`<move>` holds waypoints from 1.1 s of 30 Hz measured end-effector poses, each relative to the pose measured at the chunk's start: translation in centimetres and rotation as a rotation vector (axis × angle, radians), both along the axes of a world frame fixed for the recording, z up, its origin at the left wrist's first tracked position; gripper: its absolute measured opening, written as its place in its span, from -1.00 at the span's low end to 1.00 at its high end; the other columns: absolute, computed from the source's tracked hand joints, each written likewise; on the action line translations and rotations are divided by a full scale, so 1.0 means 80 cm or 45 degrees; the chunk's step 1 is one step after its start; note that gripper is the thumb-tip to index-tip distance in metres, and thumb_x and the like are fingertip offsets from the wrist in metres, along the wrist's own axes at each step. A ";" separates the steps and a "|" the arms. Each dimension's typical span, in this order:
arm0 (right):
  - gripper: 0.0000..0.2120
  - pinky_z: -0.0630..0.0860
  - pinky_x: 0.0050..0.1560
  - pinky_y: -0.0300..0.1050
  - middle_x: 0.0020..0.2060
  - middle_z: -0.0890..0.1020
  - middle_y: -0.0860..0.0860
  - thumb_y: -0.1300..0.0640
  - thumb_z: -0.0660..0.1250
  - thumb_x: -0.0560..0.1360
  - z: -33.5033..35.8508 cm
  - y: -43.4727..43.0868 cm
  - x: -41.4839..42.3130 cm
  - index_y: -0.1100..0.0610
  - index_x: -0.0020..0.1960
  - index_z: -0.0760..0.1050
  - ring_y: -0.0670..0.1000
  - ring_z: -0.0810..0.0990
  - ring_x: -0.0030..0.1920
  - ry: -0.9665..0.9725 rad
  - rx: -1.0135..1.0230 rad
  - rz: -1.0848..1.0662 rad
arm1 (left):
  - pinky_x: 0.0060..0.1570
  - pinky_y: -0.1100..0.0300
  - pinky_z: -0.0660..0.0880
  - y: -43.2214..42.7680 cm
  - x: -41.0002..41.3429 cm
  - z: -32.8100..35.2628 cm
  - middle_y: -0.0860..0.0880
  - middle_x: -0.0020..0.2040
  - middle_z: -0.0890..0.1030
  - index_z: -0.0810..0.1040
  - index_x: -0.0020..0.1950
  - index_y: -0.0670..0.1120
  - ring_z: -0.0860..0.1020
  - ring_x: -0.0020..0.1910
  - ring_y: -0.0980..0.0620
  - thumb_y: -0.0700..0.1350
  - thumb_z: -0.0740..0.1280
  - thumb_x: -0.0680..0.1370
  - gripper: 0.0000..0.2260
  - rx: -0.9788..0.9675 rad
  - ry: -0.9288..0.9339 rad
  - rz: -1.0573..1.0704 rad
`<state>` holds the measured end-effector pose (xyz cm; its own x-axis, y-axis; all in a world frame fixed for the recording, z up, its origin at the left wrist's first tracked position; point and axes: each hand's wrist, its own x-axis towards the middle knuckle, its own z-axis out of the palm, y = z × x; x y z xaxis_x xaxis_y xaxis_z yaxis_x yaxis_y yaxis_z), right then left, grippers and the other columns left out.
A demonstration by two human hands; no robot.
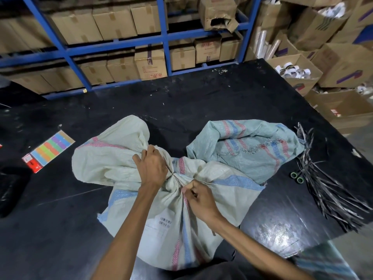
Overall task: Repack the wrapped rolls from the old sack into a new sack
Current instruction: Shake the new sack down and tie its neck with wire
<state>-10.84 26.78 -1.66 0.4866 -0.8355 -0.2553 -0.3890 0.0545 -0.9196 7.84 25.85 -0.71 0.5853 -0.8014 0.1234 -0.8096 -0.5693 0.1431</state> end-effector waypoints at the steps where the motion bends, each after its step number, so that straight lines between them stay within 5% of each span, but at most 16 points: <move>1: -0.84 0.57 -0.04 -0.14 -0.15 0.72 -0.07 0.26 0.27 0.60 0.005 -0.004 -0.001 0.12 -0.06 0.61 -0.05 0.68 -0.11 -0.001 0.041 0.004 | 0.02 -0.09 0.28 0.001 0.000 0.000 -0.07 -0.07 0.51 0.57 -0.22 -0.12 0.50 -0.14 -0.10 -0.32 0.39 0.37 -0.90 -0.012 0.010 0.026; 6: -0.85 0.38 -0.19 -0.34 -0.29 0.59 -0.19 0.21 0.32 0.62 0.036 -0.029 -0.003 0.08 -0.08 0.62 -0.21 0.50 -0.27 -0.307 0.377 -0.069 | -0.06 0.06 0.07 0.013 0.010 0.021 0.05 -0.04 0.49 0.52 -0.23 0.00 0.50 -0.17 0.03 -0.25 0.38 0.49 -0.82 -0.386 0.364 0.130; 11: -0.82 0.54 0.04 -0.26 0.11 0.71 0.02 0.17 0.30 0.63 0.074 -0.059 0.021 0.21 0.13 0.64 -0.05 0.65 0.13 -0.676 0.607 -0.123 | 0.17 0.21 0.17 0.038 0.011 0.067 0.10 -0.05 0.55 0.58 -0.16 0.10 0.53 -0.09 0.26 -0.19 0.38 0.57 -0.80 -0.689 0.789 -0.055; 15: -0.79 0.57 0.17 -0.10 0.11 0.72 0.10 0.13 0.32 0.63 0.081 -0.063 0.043 0.23 0.14 0.62 0.06 0.66 0.21 -0.724 0.532 -0.212 | 0.31 -0.24 0.34 0.054 0.007 0.089 0.06 0.00 0.56 0.61 -0.12 0.09 0.54 -0.02 0.16 -0.11 0.38 0.58 -0.89 -0.769 1.088 -0.136; 18: -0.83 0.55 0.28 0.08 0.04 0.72 0.12 0.09 0.39 0.59 0.075 -0.065 0.052 0.16 0.09 0.67 0.12 0.67 0.13 -0.652 0.398 -0.269 | 0.28 -0.30 0.34 0.060 -0.002 0.097 0.04 0.00 0.56 0.61 -0.12 0.13 0.54 0.02 0.11 0.00 0.39 0.55 -0.94 -0.792 1.105 -0.172; 23: -0.83 0.57 0.21 -0.08 0.03 0.73 0.08 0.11 0.38 0.59 0.071 -0.060 0.055 0.16 0.11 0.66 0.08 0.67 0.16 -0.668 0.334 -0.229 | 0.25 -0.31 0.35 0.061 -0.008 0.099 0.09 0.00 0.55 0.62 -0.10 0.18 0.55 0.10 0.06 0.13 0.36 0.51 -0.92 -0.784 1.066 -0.158; 26: -0.84 0.53 0.04 -0.28 0.01 0.74 0.03 0.13 0.37 0.60 0.069 -0.058 0.054 0.16 0.13 0.65 -0.07 0.68 0.09 -0.662 0.288 -0.207 | 0.28 -0.13 0.33 0.061 -0.013 0.098 0.11 0.00 0.55 0.61 -0.12 0.18 0.52 0.13 0.07 0.03 0.41 0.54 -0.95 -0.738 0.970 -0.168; 28: -0.84 0.50 -0.07 -0.35 -0.02 0.73 0.03 0.15 0.38 0.60 0.068 -0.058 0.054 0.15 0.13 0.66 -0.15 0.66 -0.01 -0.651 0.253 -0.208 | 0.26 0.21 0.25 0.061 -0.014 0.098 0.09 0.00 0.55 0.62 -0.11 0.13 0.51 0.15 0.04 -0.08 0.43 0.57 -0.89 -0.714 0.945 -0.181; 30: -0.84 0.50 -0.09 -0.37 -0.02 0.74 0.04 0.18 0.38 0.59 0.065 -0.058 0.054 0.15 0.14 0.66 -0.17 0.67 -0.02 -0.646 0.223 -0.202 | 0.13 0.51 0.17 0.061 -0.016 0.101 0.07 0.00 0.55 0.63 -0.10 0.07 0.51 0.15 0.02 -0.11 0.43 0.57 -0.91 -0.692 0.909 -0.180; 33: -0.81 0.54 -0.01 -0.34 0.02 0.74 0.03 0.24 0.39 0.58 0.060 -0.058 0.053 0.18 0.17 0.65 -0.11 0.69 0.08 -0.679 0.210 -0.179 | 0.02 0.64 0.12 0.060 -0.019 0.106 0.04 0.01 0.56 0.64 -0.09 0.02 0.51 0.14 0.03 -0.15 0.43 0.57 -0.93 -0.675 0.886 -0.161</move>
<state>-6.57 22.13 3.14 0.4710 -0.8713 -0.1378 0.1474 0.2317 -0.9616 6.29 30.65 7.76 0.5770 -0.8036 0.1461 -0.4933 -0.2003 0.8465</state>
